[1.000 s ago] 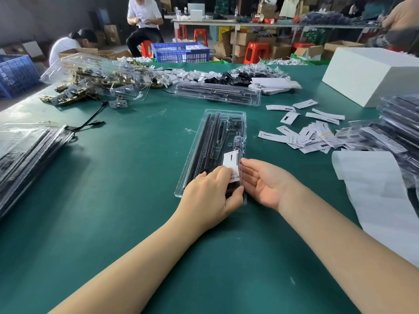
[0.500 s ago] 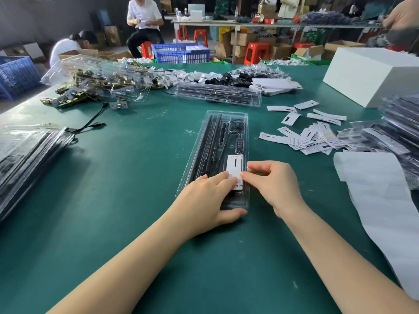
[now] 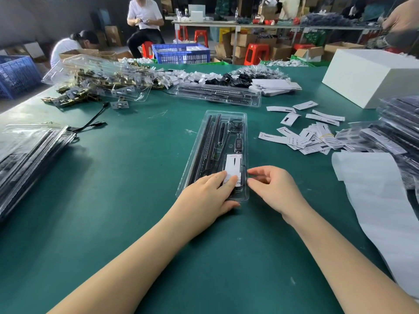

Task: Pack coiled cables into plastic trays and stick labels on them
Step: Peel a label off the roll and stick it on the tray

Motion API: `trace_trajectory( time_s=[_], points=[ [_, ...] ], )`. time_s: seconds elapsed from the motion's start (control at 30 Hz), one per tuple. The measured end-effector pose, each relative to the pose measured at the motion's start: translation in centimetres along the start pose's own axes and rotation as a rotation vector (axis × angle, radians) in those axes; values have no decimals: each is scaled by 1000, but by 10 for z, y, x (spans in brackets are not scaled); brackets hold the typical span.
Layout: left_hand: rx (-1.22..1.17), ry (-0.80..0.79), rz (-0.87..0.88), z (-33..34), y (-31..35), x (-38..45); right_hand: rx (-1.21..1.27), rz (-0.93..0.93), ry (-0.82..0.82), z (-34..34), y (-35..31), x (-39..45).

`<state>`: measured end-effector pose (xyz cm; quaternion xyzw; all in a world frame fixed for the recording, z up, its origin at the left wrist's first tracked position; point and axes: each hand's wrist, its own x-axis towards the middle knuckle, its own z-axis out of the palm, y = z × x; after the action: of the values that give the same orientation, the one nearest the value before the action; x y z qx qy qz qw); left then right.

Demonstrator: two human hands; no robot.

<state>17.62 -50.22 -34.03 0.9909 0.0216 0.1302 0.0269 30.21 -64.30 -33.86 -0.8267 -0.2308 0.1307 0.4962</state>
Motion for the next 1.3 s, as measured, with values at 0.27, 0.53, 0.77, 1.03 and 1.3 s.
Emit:
trace_trajectory(
  time_s=[0.27,0.53,0.77,1.03,1.3],
  points=[
    [48,36,27,0,0,-1,68,-42,-195,-13,-2,-5],
    [65,12,27,-1,0,-2,-136,-107,-35,2,-1,-6],
    [88,49,28,-10,7,-4,-7,0,-26,1,0,1],
    [135,117,44,-8,8,-4,-177,-16,-266,-12,-3,8],
    [68,118,69,-3,4,-3,-230,-92,45,-1,-2,7]
  ],
)
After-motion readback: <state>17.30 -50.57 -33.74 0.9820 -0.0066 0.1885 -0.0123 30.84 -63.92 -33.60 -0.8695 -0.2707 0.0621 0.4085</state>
